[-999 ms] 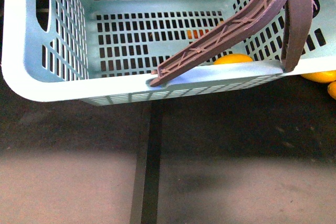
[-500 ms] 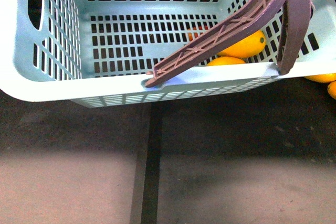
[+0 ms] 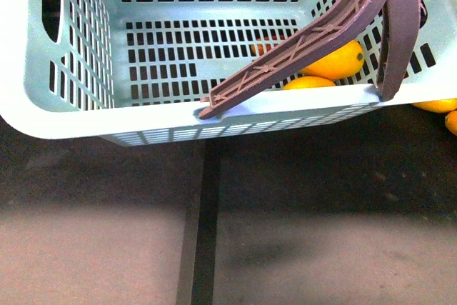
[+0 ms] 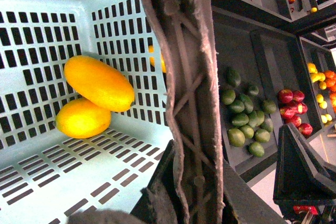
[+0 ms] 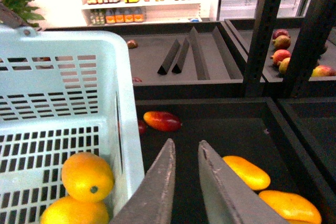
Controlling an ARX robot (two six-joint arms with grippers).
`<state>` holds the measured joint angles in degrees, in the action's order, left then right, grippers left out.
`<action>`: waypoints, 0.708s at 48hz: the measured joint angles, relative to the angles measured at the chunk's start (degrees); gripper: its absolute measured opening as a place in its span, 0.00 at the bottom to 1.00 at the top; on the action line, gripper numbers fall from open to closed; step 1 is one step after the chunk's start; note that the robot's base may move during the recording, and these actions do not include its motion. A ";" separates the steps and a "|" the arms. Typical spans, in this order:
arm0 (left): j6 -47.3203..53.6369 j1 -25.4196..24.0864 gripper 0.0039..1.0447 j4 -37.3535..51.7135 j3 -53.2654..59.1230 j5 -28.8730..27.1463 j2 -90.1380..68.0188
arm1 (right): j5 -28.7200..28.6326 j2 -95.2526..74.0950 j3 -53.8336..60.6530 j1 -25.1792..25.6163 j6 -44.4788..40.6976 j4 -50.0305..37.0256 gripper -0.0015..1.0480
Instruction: Pick lemon and mango into basket
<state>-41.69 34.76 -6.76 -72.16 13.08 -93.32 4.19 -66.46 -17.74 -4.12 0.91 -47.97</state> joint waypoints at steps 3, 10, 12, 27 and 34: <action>0.00 0.00 0.06 0.00 0.00 0.02 0.00 | -0.42 1.79 1.79 0.35 -0.28 0.00 0.08; -0.04 0.00 0.06 0.00 0.00 0.04 0.00 | -3.85 5.97 5.29 3.28 -0.59 0.37 0.02; -0.04 -0.02 0.06 0.00 0.00 0.04 0.00 | -3.80 7.37 6.29 3.82 -0.61 0.72 0.02; -0.02 0.00 0.06 0.00 0.00 0.24 0.00 | -4.04 18.53 12.39 3.96 -0.61 6.12 0.02; 0.04 0.00 0.06 0.00 0.00 0.02 0.00 | -4.02 23.17 13.90 3.98 -0.61 9.20 0.02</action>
<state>-41.65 34.76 -6.76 -72.16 13.10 -93.32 0.16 -43.29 -3.84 -0.14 0.30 -38.76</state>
